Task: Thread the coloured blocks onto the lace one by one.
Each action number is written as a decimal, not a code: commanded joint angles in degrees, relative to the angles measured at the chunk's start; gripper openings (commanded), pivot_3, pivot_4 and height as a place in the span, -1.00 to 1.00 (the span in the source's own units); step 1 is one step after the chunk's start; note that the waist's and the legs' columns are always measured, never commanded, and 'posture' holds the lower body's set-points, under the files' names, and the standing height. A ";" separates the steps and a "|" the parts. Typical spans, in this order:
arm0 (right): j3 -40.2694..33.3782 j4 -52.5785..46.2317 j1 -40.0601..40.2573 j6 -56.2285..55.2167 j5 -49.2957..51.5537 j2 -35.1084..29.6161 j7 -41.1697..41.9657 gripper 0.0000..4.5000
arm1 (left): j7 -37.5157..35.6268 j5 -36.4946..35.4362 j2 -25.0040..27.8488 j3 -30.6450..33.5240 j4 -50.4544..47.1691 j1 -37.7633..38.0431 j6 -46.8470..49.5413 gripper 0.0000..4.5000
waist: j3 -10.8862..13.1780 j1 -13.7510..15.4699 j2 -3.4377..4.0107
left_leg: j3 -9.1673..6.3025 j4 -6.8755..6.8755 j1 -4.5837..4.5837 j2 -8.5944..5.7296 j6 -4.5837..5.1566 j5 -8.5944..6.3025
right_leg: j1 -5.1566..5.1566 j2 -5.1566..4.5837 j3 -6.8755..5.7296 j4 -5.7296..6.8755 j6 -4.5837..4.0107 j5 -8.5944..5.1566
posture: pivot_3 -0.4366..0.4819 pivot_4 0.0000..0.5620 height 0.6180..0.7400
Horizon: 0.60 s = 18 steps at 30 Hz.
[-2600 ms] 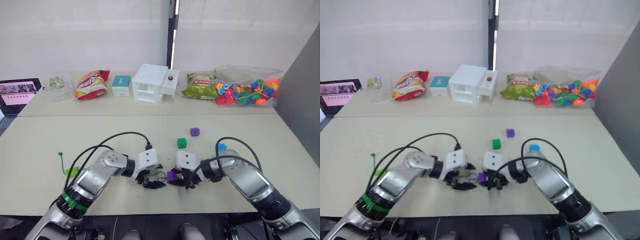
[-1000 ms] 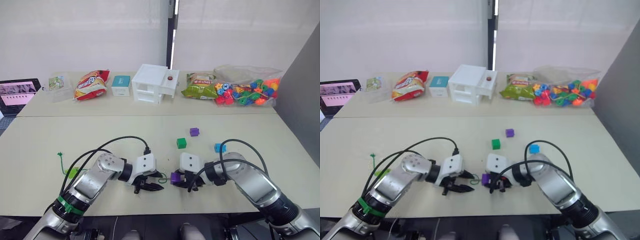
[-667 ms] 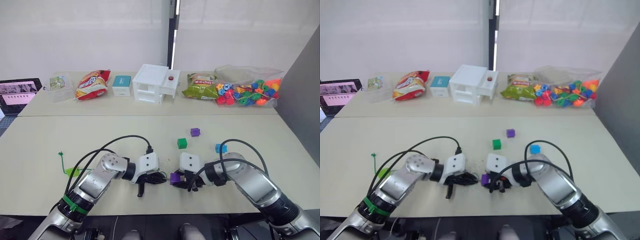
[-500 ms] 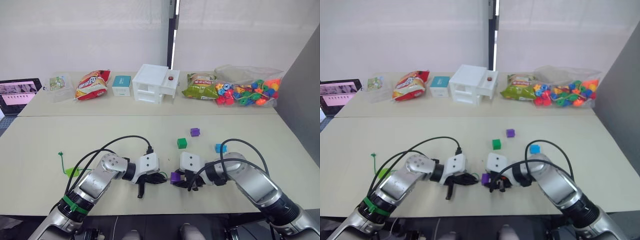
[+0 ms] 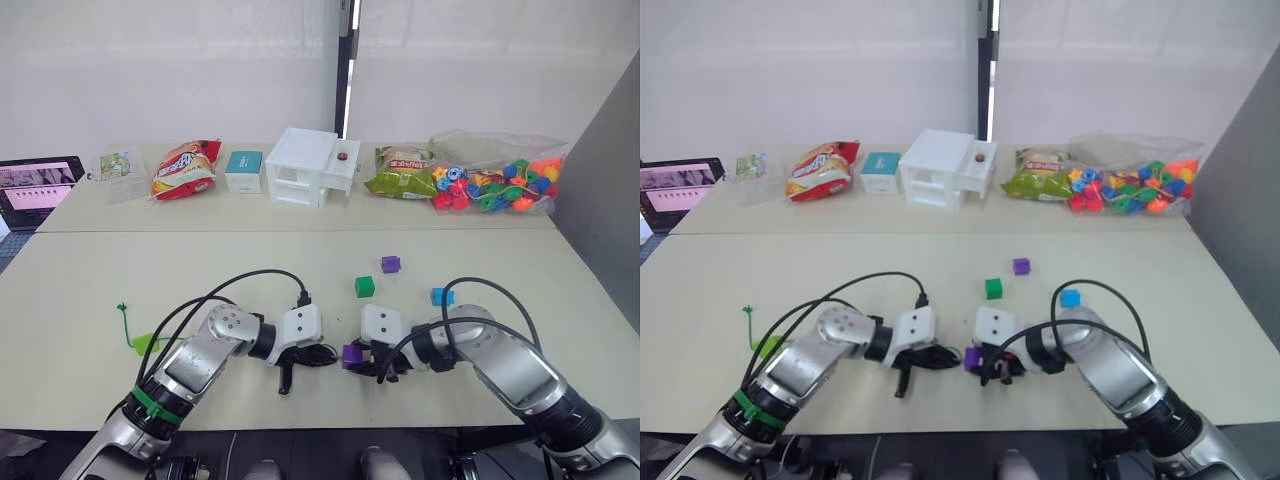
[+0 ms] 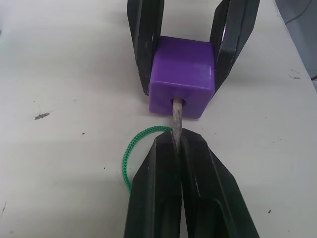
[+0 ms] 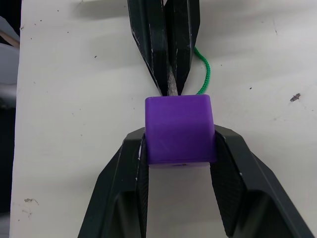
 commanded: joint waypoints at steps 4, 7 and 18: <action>-0.57 -3.28 -0.14 -0.03 1.80 0.30 0.61 -0.47 | 0.66 2.07 -3.02 -2.40 0.96 -1.97 -0.88 -0.99 | 0.00 0.20 0.00 | 0.00 0.01 -0.02 -0.01 0.00 0.00 | 0.01 -0.01 0.00 -0.02 0.00 0.00 | -0.05 -0.47 1.00; -0.36 -3.35 -0.35 0.14 1.93 0.54 0.61 -0.47 | 1.35 3.35 -4.93 -3.26 2.84 -3.20 -1.85 -0.99 | 0.00 0.25 0.00 | 0.00 0.01 -0.01 -0.01 0.00 0.00 | 0.02 -0.01 0.00 -0.02 0.00 0.00 | -0.05 -0.47 1.00; 0.19 -2.94 0.18 0.14 1.09 0.39 0.41 -0.47 | 0.77 4.34 -3.30 -1.23 2.24 -3.72 0.52 0.01 | -0.02 0.48 -0.01 | 0.01 0.03 0.08 0.01 0.00 0.00 | 0.14 0.03 0.00 -0.19 0.00 0.00 | -0.05 -0.47 1.00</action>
